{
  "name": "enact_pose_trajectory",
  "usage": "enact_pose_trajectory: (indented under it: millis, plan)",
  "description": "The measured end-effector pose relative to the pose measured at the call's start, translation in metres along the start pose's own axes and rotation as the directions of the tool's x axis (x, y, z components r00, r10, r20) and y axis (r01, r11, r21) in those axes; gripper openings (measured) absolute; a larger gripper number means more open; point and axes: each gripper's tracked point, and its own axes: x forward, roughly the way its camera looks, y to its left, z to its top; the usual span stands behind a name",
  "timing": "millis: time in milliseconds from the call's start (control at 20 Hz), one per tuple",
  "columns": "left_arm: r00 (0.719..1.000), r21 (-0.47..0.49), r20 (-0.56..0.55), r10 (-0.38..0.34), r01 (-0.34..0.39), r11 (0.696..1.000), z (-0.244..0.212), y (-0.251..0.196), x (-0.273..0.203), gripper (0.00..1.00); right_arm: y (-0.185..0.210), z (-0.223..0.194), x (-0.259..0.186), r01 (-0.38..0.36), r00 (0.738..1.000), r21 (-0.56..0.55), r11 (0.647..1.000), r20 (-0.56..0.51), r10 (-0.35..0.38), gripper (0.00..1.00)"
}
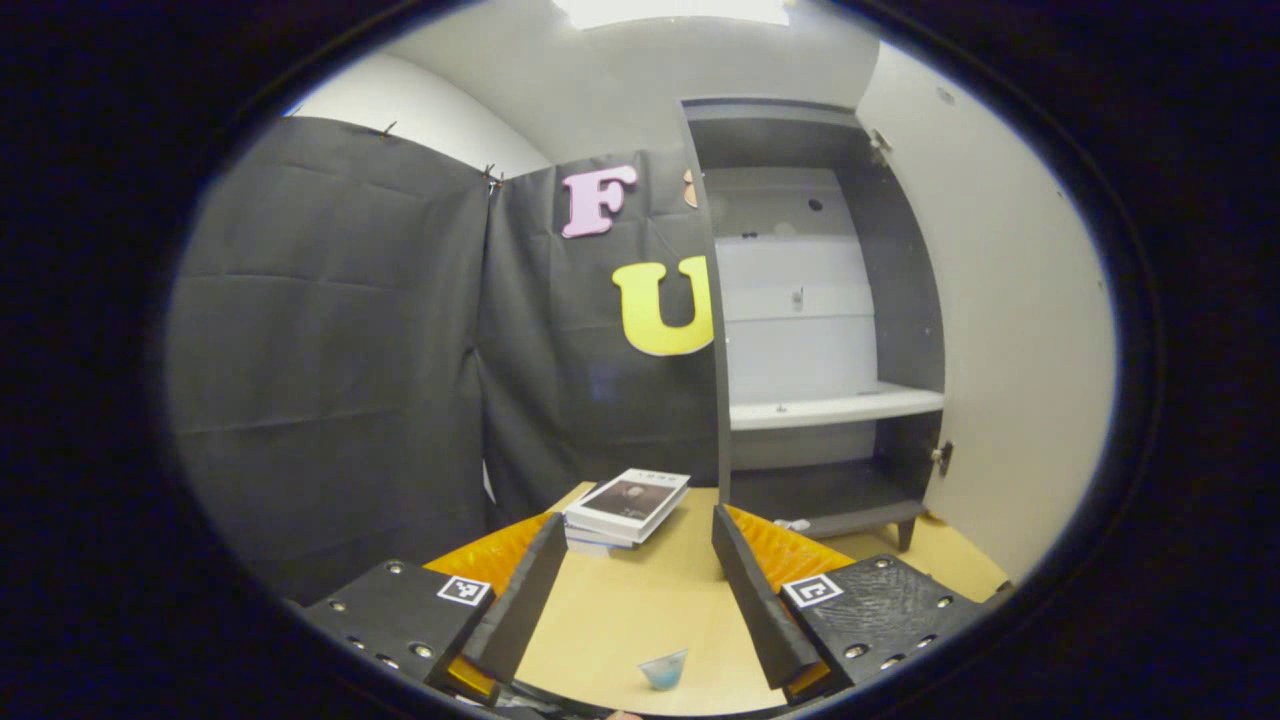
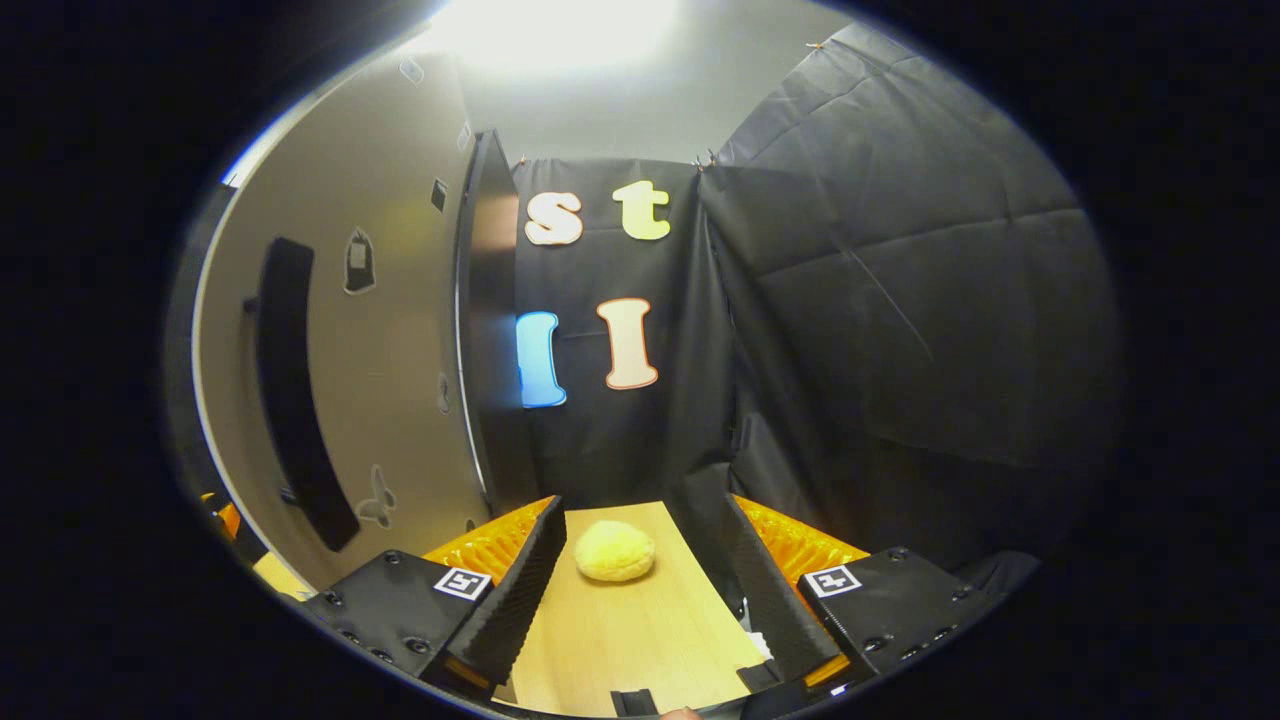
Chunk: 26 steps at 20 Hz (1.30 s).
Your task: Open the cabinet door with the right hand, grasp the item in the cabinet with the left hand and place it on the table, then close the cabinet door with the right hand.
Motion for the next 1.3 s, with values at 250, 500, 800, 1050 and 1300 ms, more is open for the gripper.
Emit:
enact_pose_trajectory:
  millis: [250,500,800,1050,1300]
  plan:
    - [0.997,-0.016,0.019,-0.072,0.072,0.997,0.021,0.009,0.007,0.88,0.023,0.025,-0.031,0.007,0.999,0.032,0.999,0.042,-0.008,0.98]
    - [0.992,-0.022,0.018,-0.126,0.126,0.992,0.022,0.029,0.015,0.9,0.044,0.038,-0.05,0.046,0.997,0.016,0.999,0.06,-0.047,0.97]
    - [0.989,-0.03,0.029,-0.145,0.146,0.989,0.014,0.063,0.023,0.88,0.055,0.043,-0.047,0.145,0.988,-0.073,0.987,0.063,-0.14,0.95]
    - [0.986,-0.052,0.016,-0.166,0.167,0.985,0.003,0.082,0.034,0.9,0.069,0.04,-0.052,0.176,0.983,-0.068,0.982,0.059,-0.172,0.94]
    - [0.979,-0.046,0.024,-0.202,0.203,0.978,0.001,0.09,0.048,0.9,0.099,0.037,-0.057,0.163,0.985,-0.065,0.984,0.058,-0.16,0.94]
